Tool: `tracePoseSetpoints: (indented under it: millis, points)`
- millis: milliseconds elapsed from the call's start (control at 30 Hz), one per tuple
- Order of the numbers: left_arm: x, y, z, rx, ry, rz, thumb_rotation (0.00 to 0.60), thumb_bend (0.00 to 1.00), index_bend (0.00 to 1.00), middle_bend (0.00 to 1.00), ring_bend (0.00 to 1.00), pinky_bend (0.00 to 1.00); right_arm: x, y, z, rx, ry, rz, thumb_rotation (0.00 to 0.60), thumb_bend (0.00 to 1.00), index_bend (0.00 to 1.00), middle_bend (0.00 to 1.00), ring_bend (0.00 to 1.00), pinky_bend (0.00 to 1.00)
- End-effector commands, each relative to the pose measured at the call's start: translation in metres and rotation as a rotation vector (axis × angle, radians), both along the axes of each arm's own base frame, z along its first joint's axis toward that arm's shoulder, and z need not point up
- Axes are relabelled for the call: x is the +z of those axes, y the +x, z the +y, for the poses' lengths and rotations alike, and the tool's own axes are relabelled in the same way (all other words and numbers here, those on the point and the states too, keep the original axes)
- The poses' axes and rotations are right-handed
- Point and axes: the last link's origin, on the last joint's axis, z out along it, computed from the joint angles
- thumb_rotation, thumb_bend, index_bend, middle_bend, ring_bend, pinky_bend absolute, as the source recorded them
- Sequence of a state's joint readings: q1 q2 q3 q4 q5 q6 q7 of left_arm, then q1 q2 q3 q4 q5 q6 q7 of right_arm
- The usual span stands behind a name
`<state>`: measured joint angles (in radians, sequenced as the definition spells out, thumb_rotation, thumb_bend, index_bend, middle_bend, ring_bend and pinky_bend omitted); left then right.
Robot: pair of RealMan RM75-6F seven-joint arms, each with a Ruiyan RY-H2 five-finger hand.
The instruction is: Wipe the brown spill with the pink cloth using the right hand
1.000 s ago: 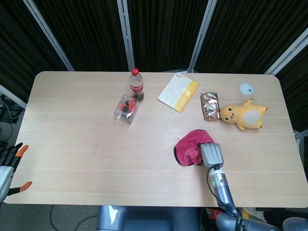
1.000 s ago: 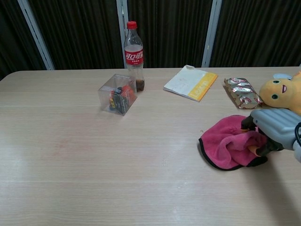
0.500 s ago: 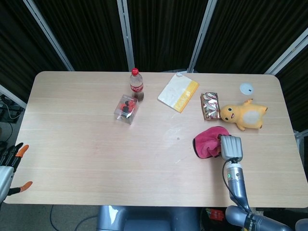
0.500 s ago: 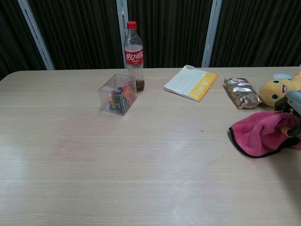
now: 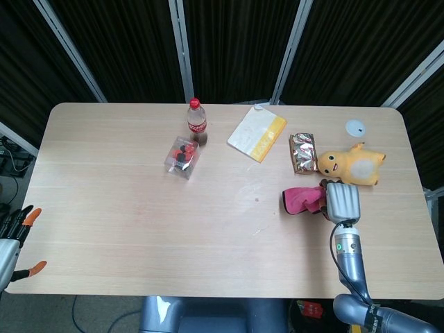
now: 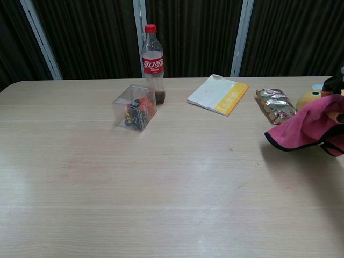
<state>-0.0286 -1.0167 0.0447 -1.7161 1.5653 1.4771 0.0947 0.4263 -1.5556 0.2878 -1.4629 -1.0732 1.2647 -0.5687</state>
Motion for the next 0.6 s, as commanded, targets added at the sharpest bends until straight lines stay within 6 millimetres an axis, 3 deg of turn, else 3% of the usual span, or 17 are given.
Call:
tracePoseSetpoints:
  millis: [33, 333, 600]
  points:
    - [0.0, 0.0, 0.0, 0.0, 0.001, 0.0, 0.6, 0.0, 0.0, 0.0, 0.0, 0.0, 0.008, 0.002, 0.0, 0.004, -0.015, 0.001, 0.6, 0.57, 0.74, 0.59, 0.53, 0.73]
    - [0.0, 0.0, 0.0, 0.005, 0.001, 0.0, 0.6, 0.0, 0.0, 0.0, 0.0, 0.0, 0.019, 0.003, 0.003, -0.001, -0.026, -0.001, 0.6, 0.57, 0.74, 0.59, 0.53, 0.73]
    - [0.0, 0.0, 0.0, 0.006, 0.002, 0.002, 0.6, 0.0, 0.0, 0.0, 0.0, 0.0, 0.011, -0.009, 0.007, -0.037, -0.004, 0.012, 0.6, 0.57, 0.74, 0.59, 0.52, 0.73]
